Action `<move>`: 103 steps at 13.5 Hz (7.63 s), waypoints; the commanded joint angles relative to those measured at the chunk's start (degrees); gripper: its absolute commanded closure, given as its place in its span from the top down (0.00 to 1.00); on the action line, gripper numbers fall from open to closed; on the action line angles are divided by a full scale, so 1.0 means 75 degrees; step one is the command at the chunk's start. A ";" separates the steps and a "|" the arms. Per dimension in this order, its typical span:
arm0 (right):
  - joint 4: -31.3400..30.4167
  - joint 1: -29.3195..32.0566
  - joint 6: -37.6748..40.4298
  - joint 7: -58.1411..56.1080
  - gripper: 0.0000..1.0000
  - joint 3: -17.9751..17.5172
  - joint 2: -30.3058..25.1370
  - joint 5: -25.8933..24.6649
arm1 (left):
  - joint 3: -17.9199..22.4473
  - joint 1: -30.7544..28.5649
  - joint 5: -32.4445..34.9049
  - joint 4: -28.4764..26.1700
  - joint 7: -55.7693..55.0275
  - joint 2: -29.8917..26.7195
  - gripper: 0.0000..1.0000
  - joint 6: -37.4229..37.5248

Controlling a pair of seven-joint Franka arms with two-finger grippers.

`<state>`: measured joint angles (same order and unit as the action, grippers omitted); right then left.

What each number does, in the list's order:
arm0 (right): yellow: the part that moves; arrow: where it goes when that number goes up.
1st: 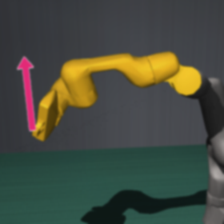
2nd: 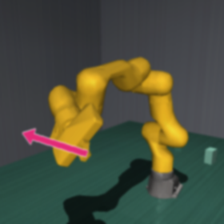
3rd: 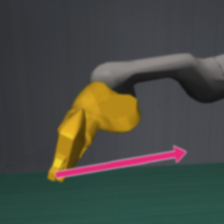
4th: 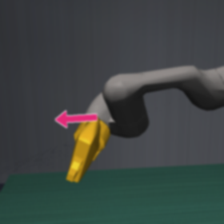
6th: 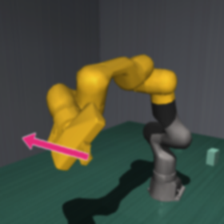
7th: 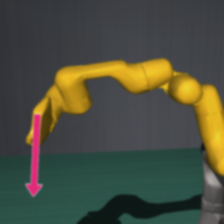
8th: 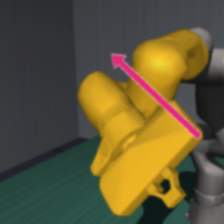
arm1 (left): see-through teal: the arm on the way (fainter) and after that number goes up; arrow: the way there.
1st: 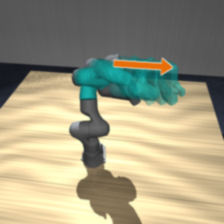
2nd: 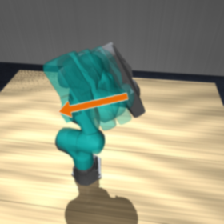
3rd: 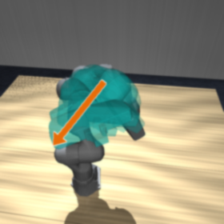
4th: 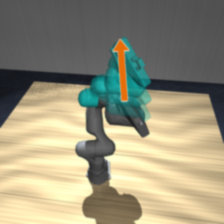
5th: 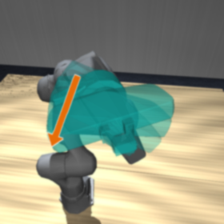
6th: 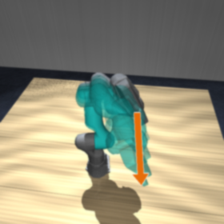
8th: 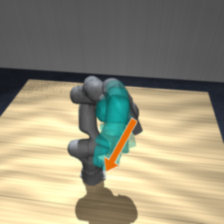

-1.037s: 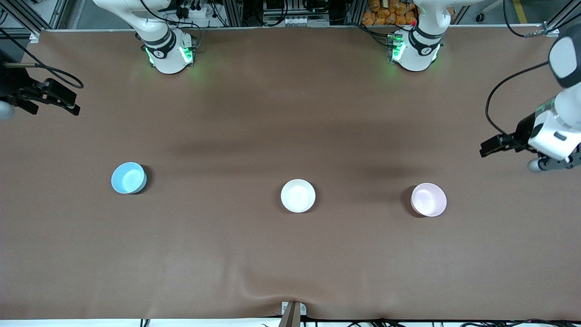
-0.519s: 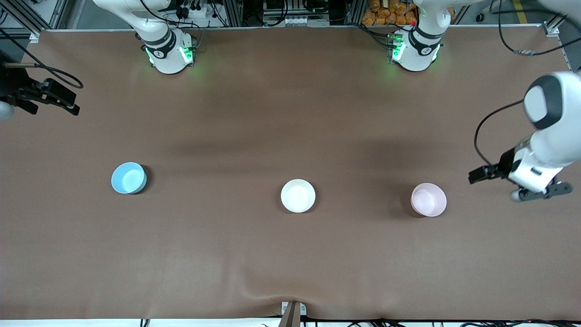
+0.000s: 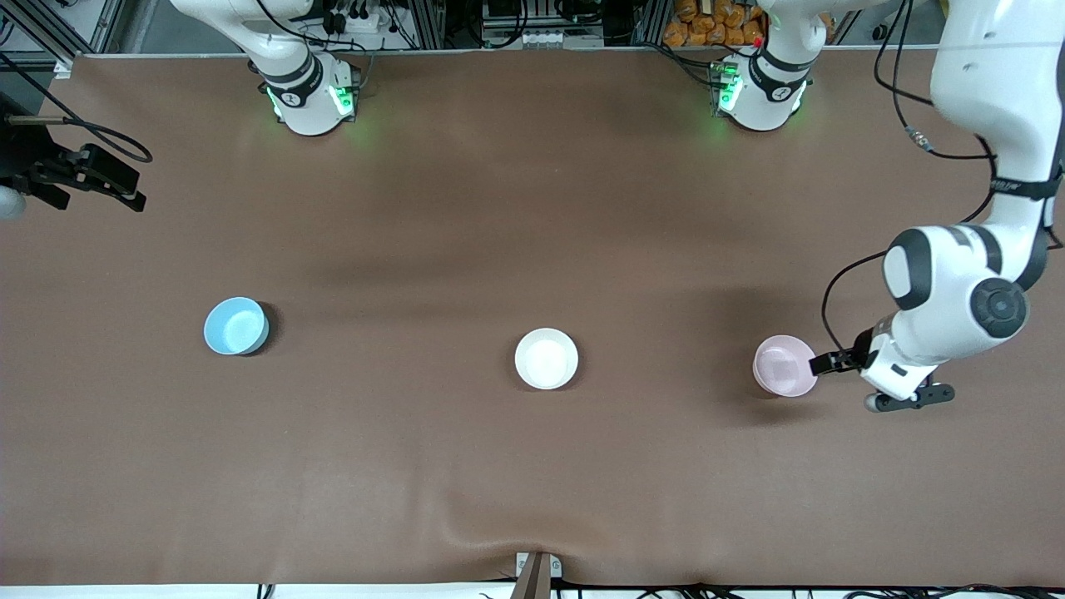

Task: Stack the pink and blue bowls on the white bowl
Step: 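Lower the left gripper and grasp the pink bowl rim, then carry the pink bowl with the left gripper onto the white bowl, then open the left gripper and lift it away from the bowls, then retract the left gripper while the right gripper reaches the blue bowl, then lower the right gripper and grasp the light blue bowl rim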

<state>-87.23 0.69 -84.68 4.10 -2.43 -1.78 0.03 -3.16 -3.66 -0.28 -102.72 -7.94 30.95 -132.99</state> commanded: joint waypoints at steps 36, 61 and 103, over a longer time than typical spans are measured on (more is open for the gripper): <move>0.0135 0.0084 0.0052 -0.0032 1.00 -0.0040 0.0061 0.0160 | -0.1946 0.3241 0.0003 0.2856 -0.3664 0.1908 0.00 0.0083; -0.0623 0.1302 -0.0975 -0.1201 1.00 0.0031 0.1714 0.0007 | -0.1407 -0.0285 0.0659 0.2832 -0.1953 -0.2390 1.00 0.4839; -0.2584 0.2182 -0.4977 -0.3313 0.00 0.0007 0.4351 0.0746 | -0.1477 -0.0579 0.0284 0.2270 -0.1578 -0.3693 1.00 0.5438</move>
<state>-106.28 16.88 -122.75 -19.81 -1.84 31.45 4.85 -13.90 -7.81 0.79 -86.61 -19.98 3.05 -92.76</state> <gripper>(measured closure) 0.982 0.000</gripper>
